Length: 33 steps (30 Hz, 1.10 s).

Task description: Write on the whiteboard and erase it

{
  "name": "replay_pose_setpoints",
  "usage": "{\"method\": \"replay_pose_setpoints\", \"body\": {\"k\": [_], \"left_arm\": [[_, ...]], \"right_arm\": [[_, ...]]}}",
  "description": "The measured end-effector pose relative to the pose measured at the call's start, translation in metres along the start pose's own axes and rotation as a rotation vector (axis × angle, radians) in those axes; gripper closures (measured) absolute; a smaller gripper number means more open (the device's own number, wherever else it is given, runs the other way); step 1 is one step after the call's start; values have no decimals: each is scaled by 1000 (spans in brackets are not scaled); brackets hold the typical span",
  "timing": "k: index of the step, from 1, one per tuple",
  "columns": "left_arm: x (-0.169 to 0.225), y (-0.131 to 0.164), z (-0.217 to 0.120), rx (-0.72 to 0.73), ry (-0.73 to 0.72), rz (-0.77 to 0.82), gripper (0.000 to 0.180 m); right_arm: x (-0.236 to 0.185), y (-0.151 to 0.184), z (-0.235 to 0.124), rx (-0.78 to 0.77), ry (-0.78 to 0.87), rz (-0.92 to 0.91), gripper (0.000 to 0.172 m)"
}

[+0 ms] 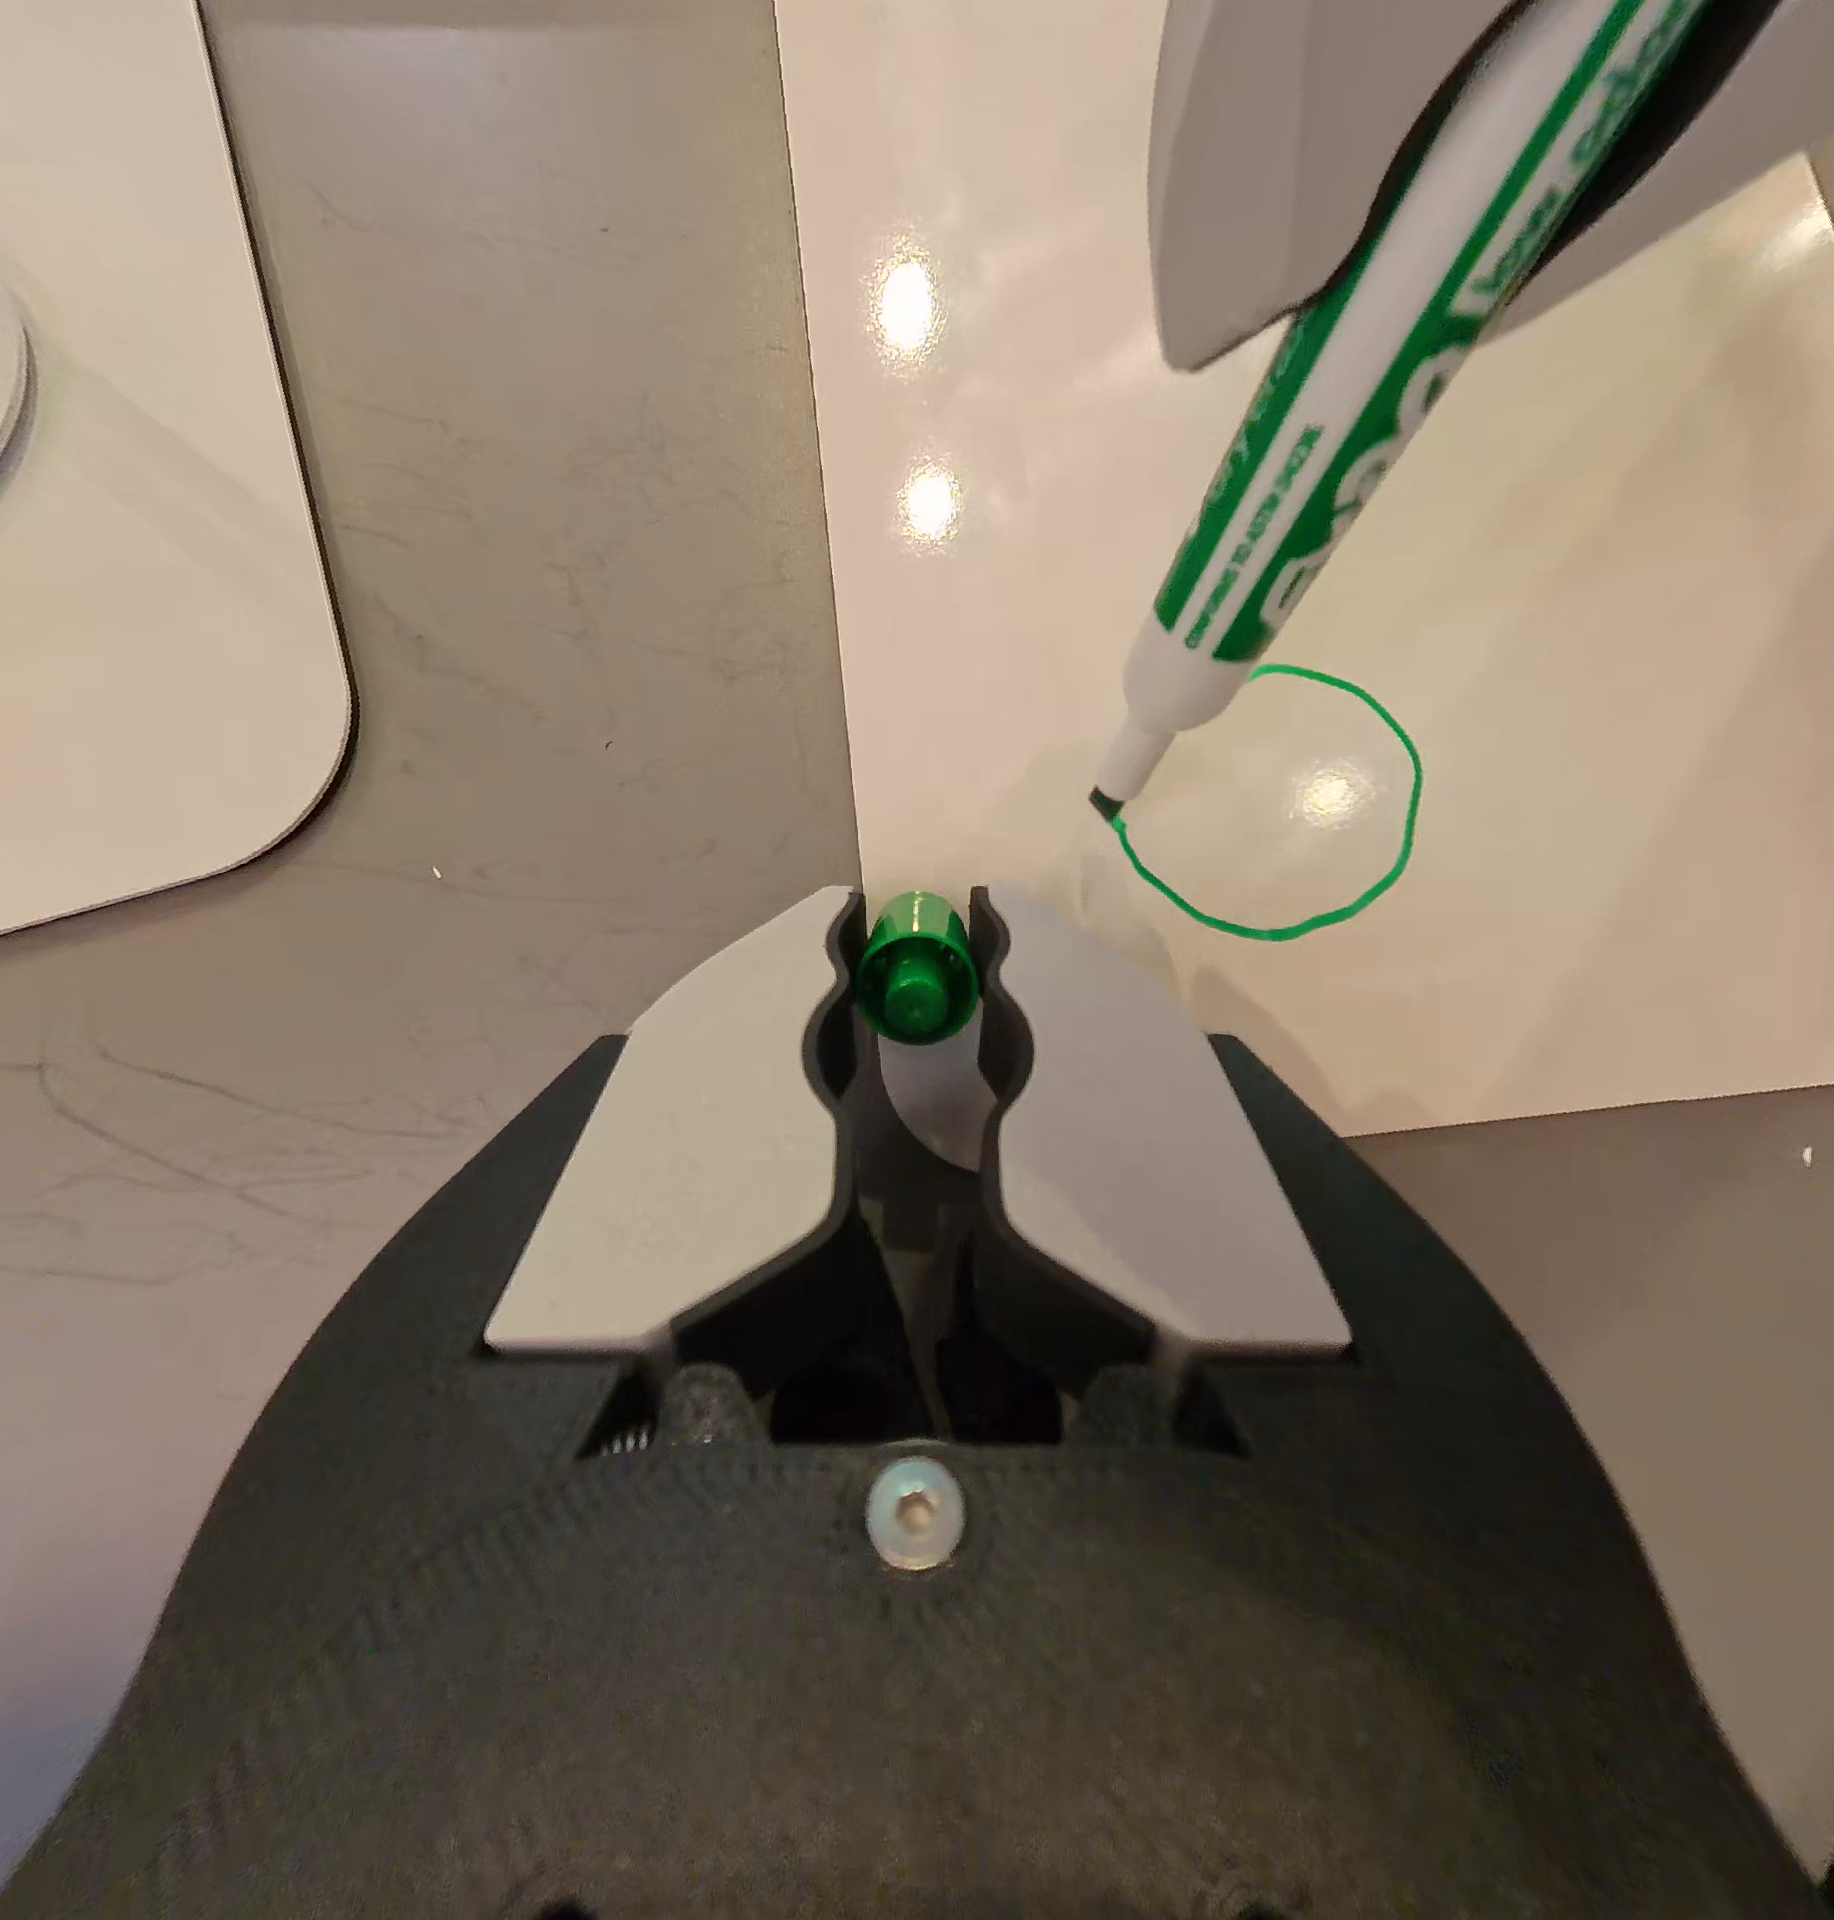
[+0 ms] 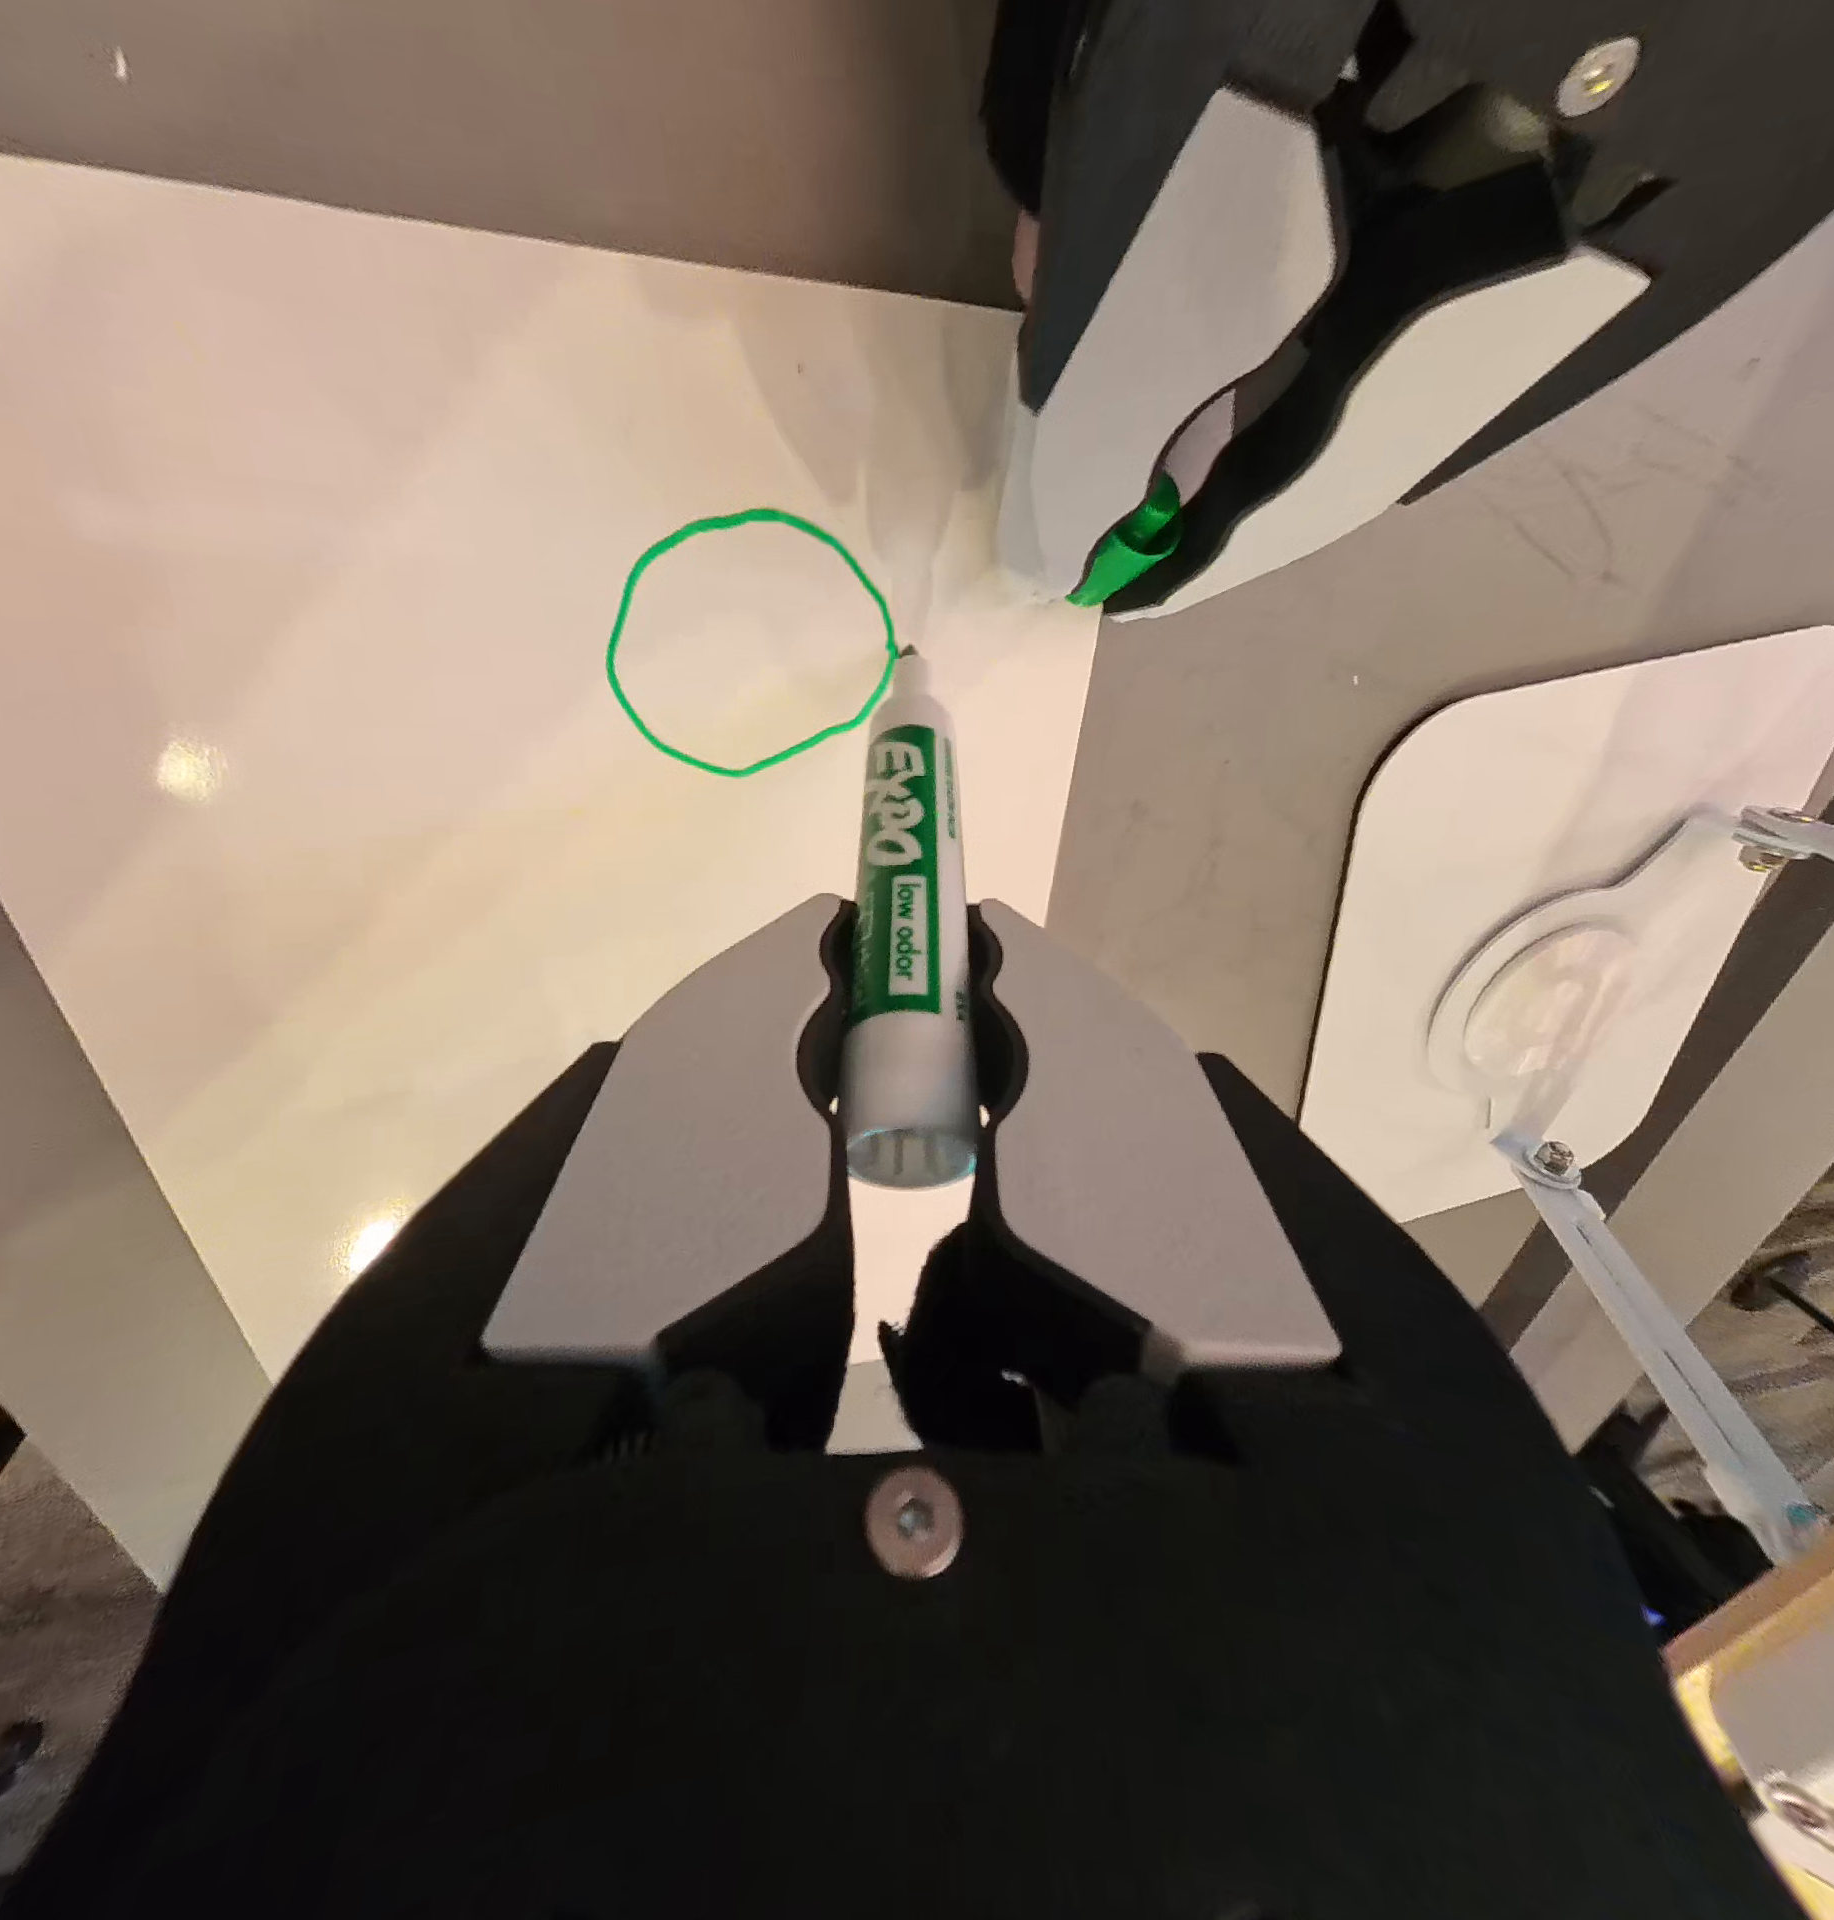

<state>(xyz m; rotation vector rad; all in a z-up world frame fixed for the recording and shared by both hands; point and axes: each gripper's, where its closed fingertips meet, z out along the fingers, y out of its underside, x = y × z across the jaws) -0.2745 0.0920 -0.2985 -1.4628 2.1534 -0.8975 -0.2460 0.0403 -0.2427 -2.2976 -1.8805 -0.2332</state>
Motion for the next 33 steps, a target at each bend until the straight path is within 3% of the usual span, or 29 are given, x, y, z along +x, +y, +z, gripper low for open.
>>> {"method": "replay_pose_setpoints", "body": {"k": [14, 33], "left_arm": [[0, 0, 0, -1, 4, -2, 161], [1, 0, 0, -1, 8, -2, 161]], "right_arm": [[-6, 39, -11, -29, 20, 58, 151], [-4, 31, -3, -50, 17, 19, 151]]}}
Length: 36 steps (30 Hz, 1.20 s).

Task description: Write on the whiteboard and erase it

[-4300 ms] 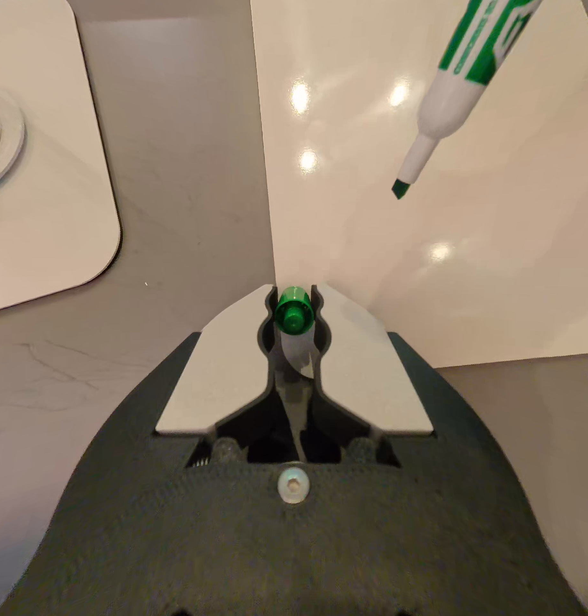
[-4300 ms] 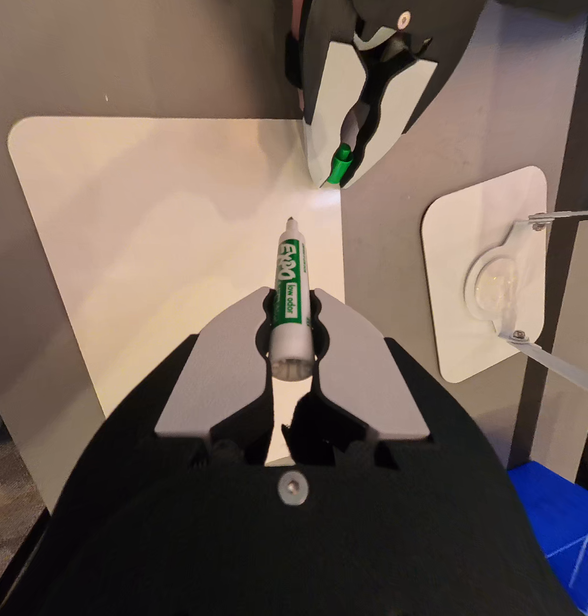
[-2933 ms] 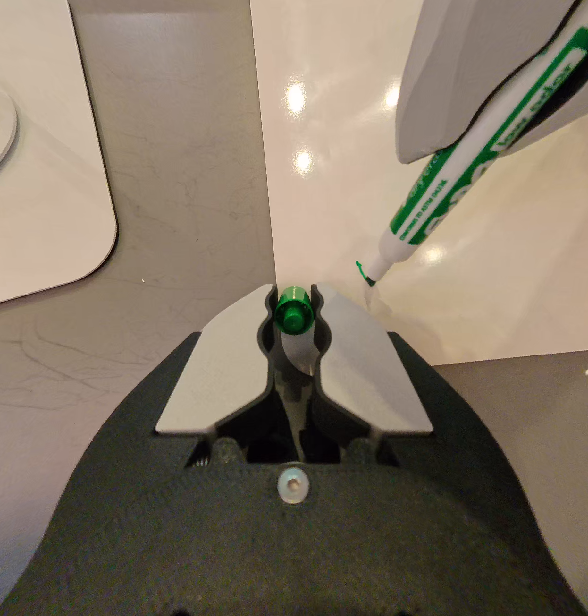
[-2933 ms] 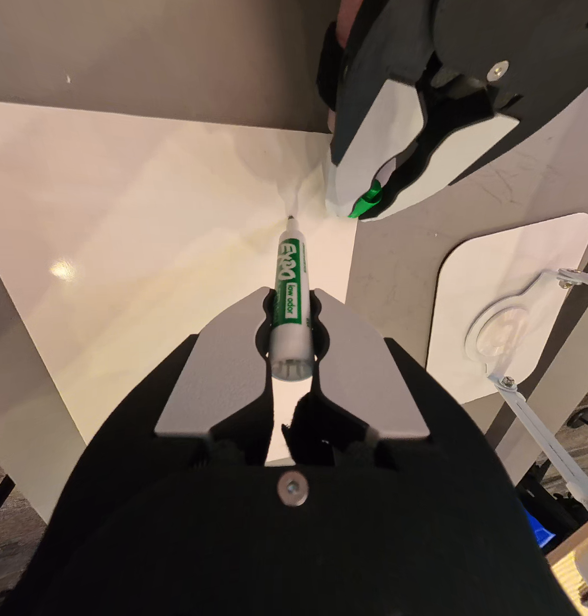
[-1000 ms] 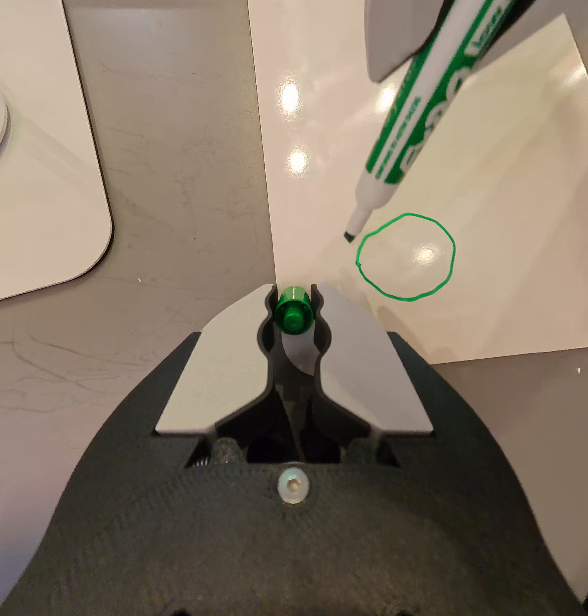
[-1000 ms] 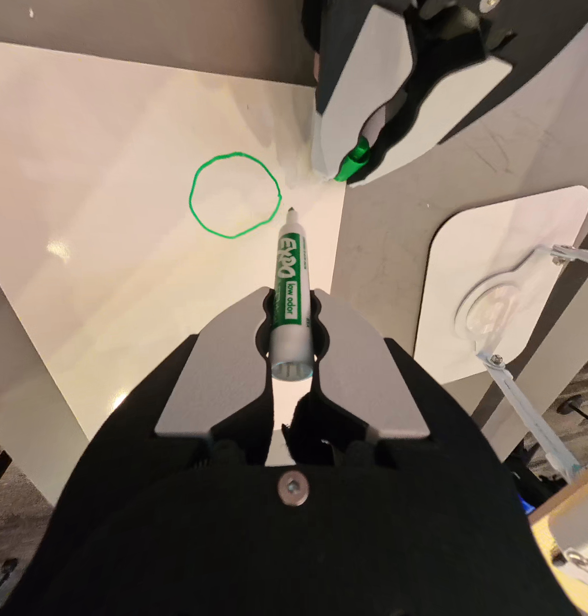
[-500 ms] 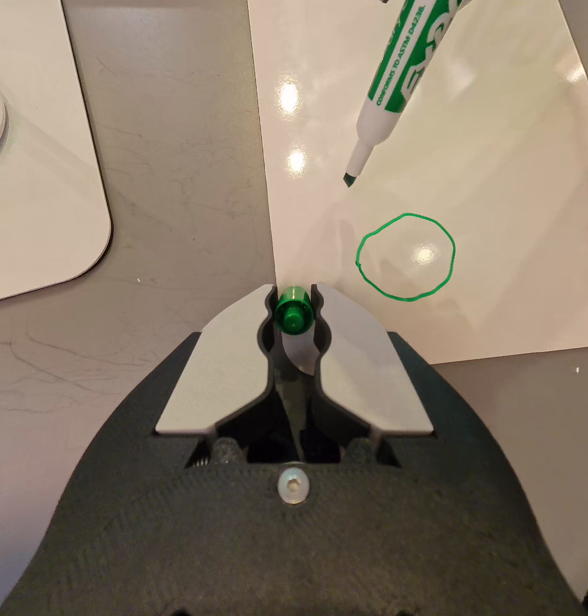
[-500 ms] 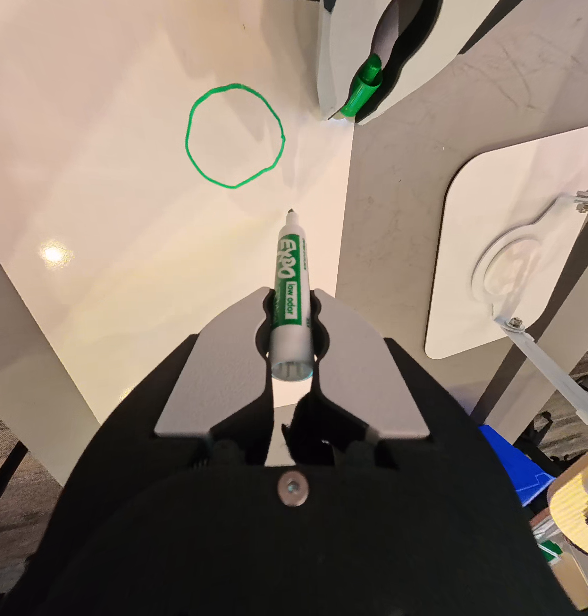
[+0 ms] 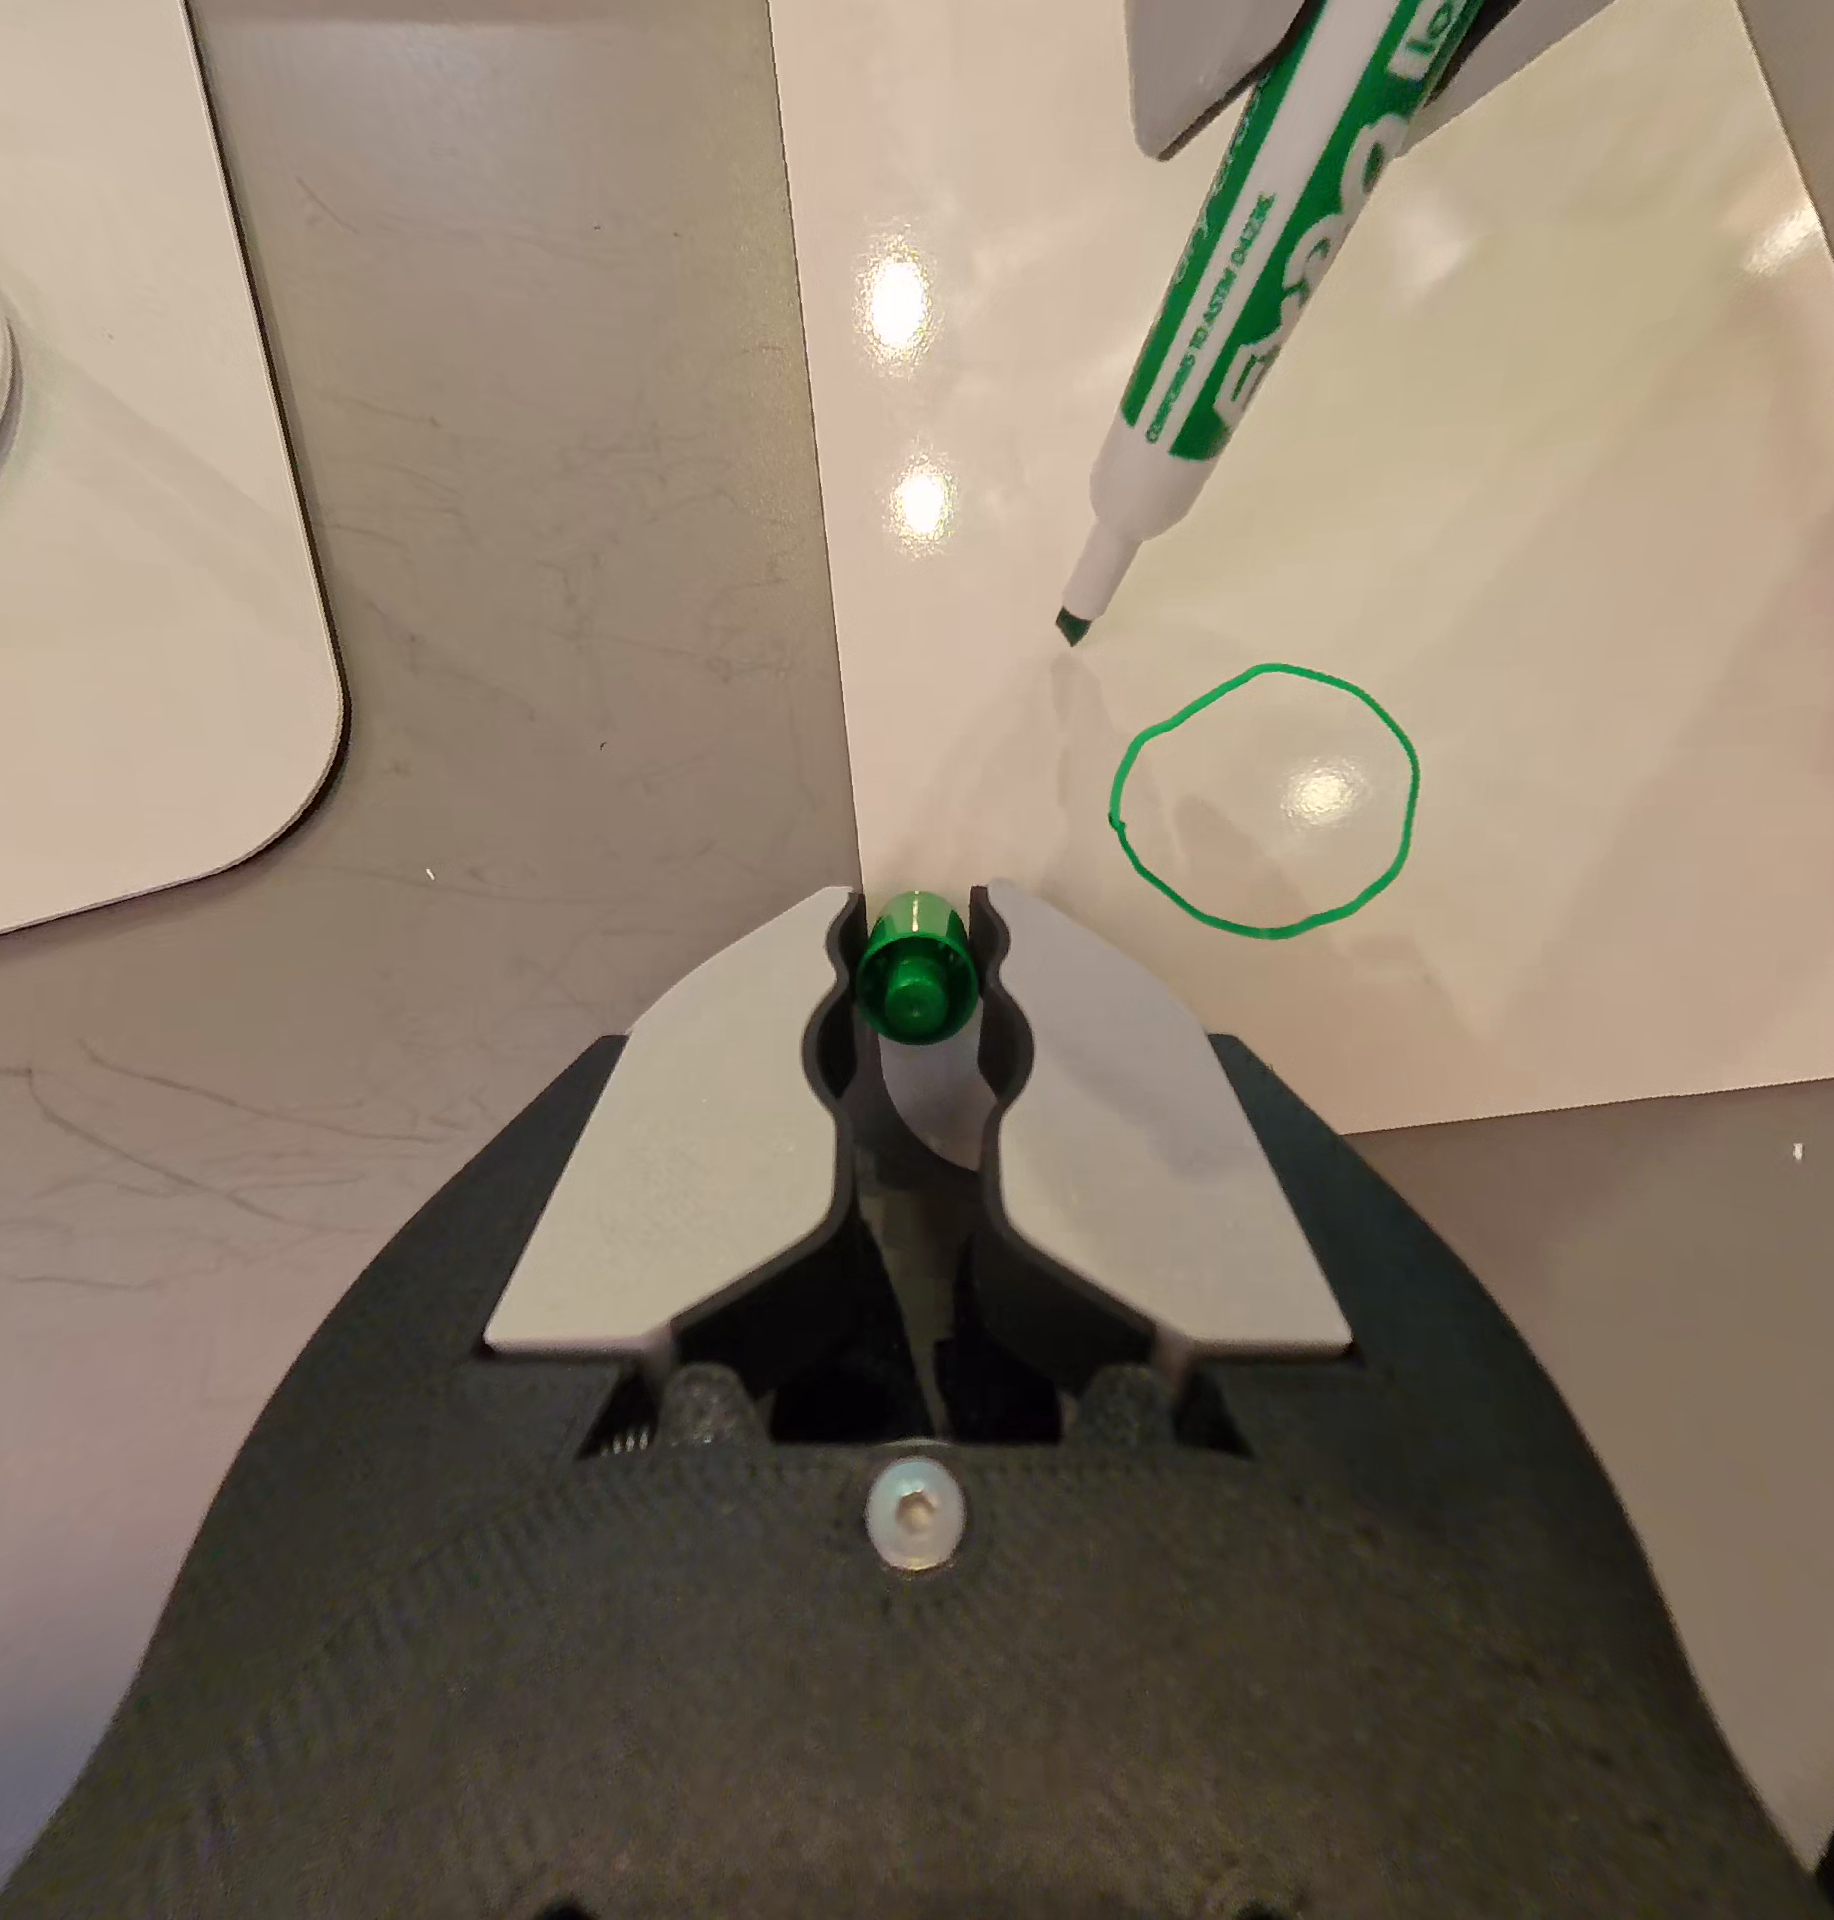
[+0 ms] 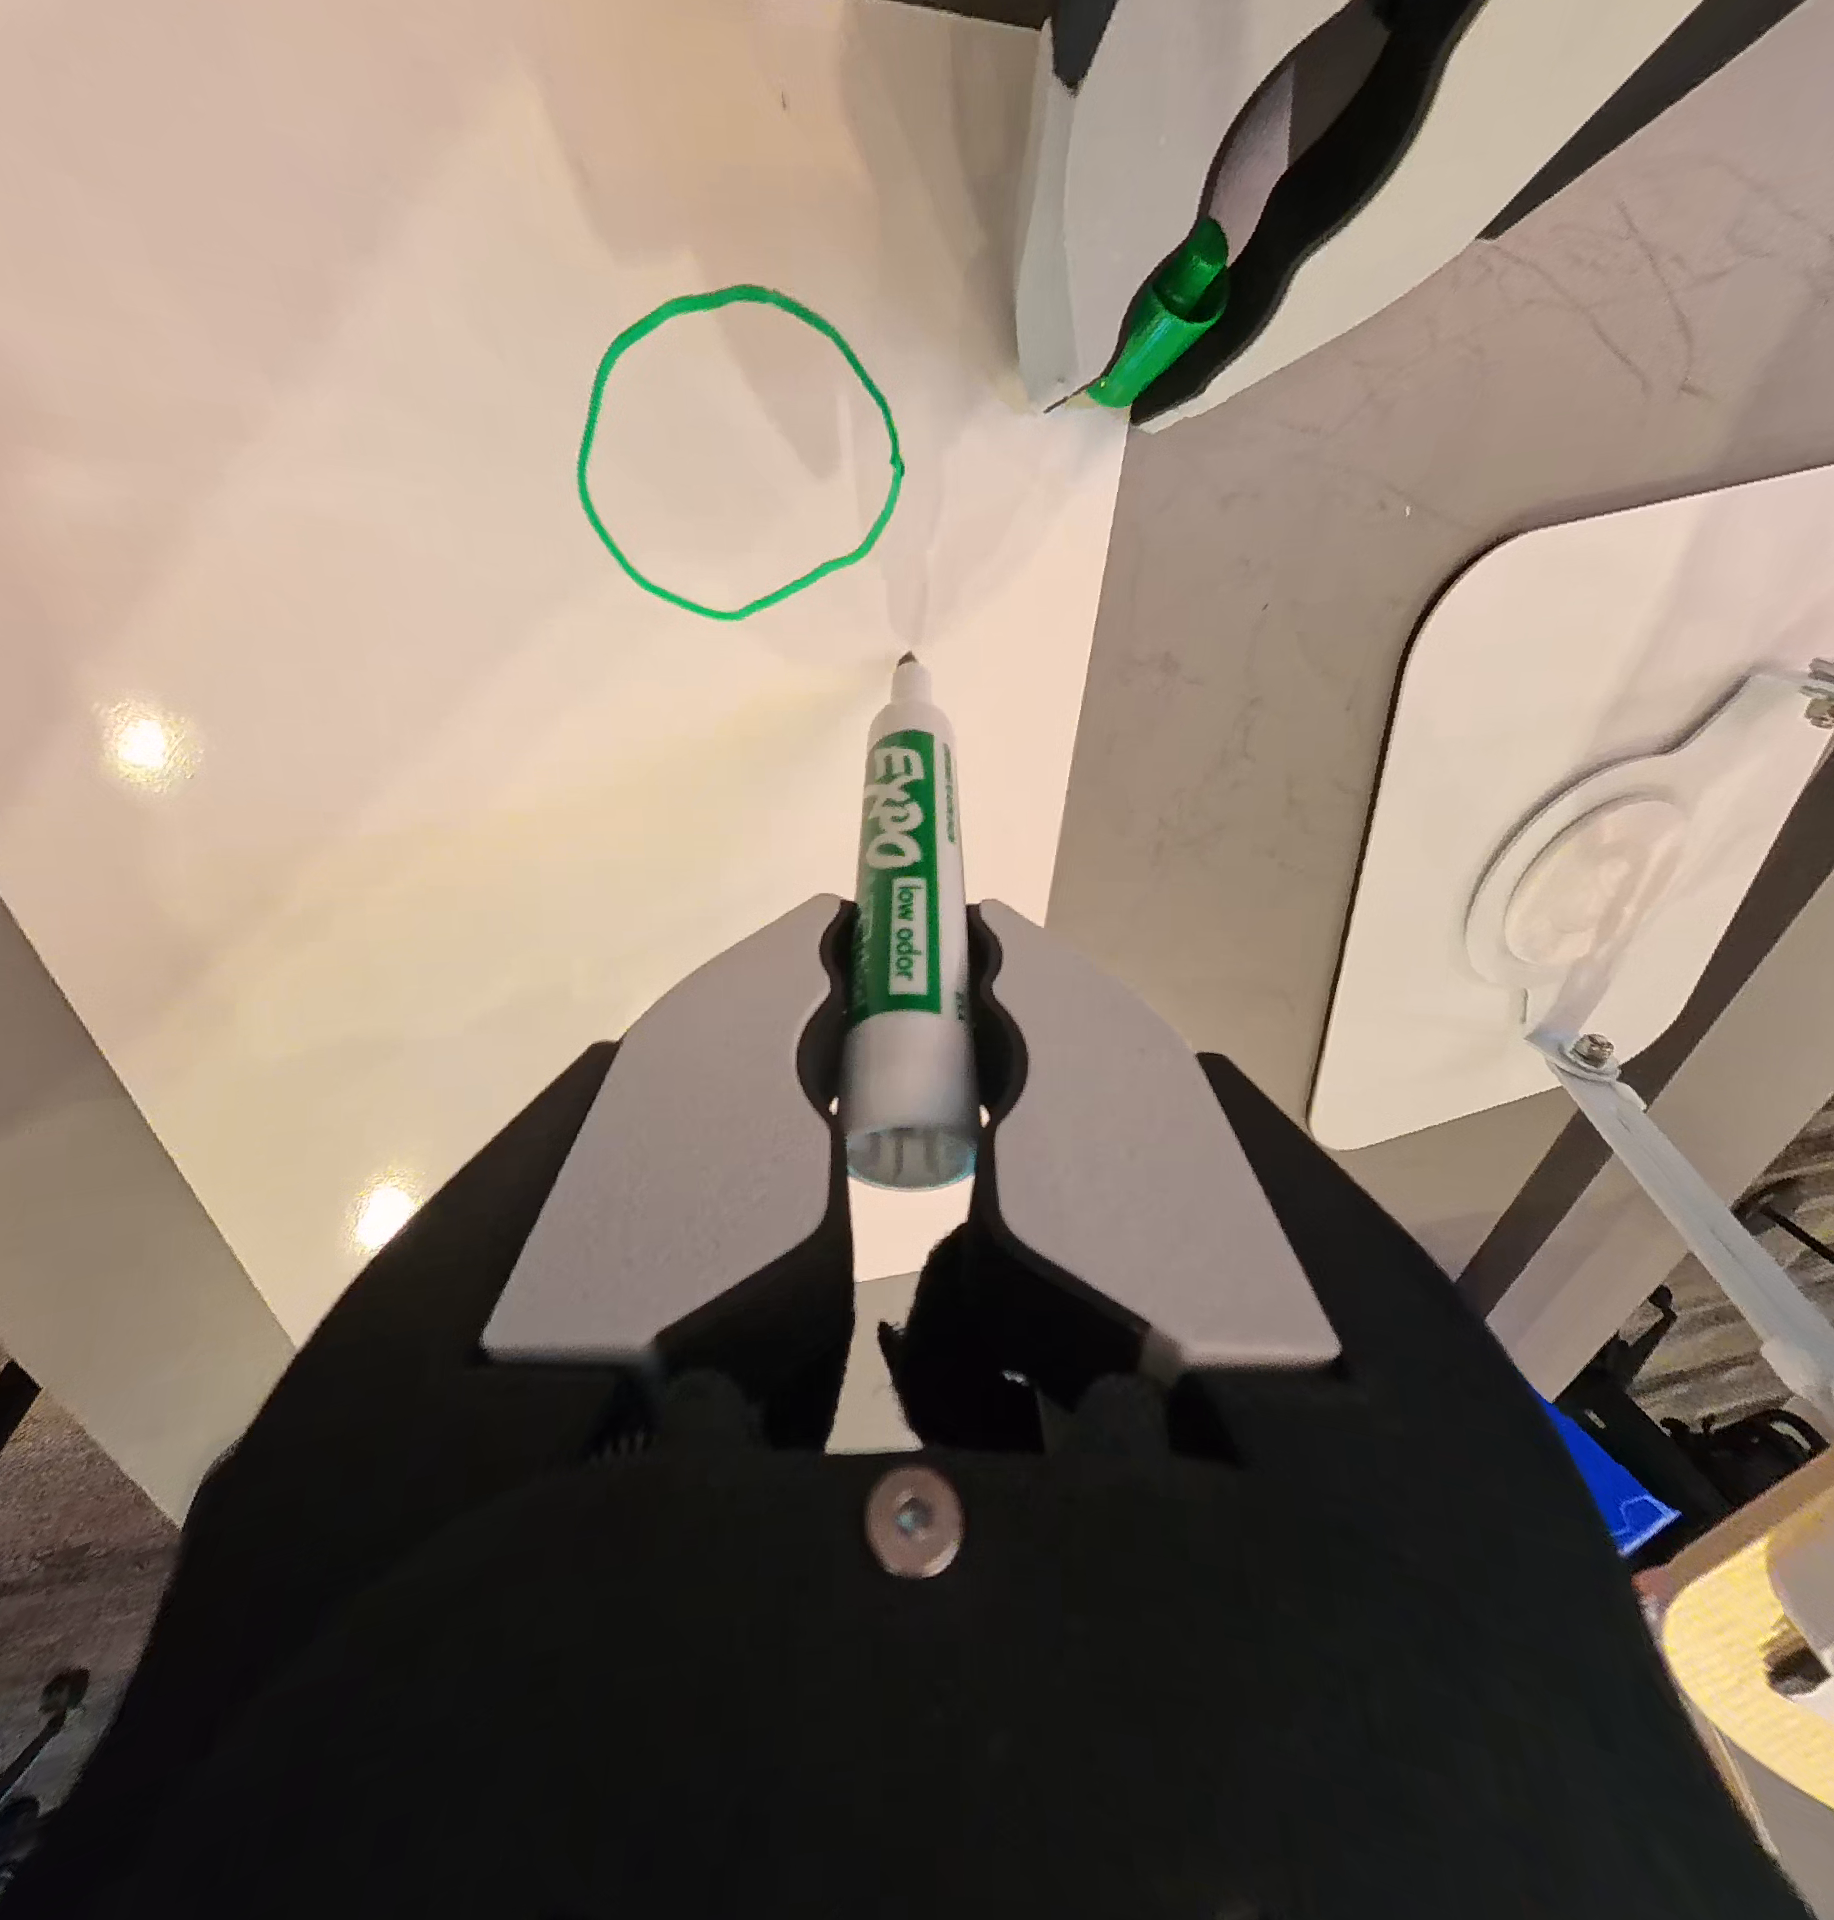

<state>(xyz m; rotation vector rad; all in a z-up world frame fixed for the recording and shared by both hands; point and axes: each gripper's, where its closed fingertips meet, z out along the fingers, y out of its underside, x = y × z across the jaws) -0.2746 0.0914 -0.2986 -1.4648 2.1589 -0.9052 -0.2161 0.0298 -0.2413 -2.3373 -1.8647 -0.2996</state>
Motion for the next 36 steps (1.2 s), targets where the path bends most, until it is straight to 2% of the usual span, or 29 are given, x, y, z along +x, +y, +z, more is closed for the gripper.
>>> {"method": "replay_pose_setpoints", "body": {"k": [12, 26, 36], "left_arm": [[0, 0, 0, -1, 4, -2, 161], [0, 0, 0, -1, 6, -2, 161], [0, 0, 0, -1, 5, -2, 161]], "right_arm": [[-8, 0, 0, -25, -15, -25, 151], [-50, 2, -11, -42, -44, -51, 151], [-54, 10, -10, -64, -40, -41, 151]]}}
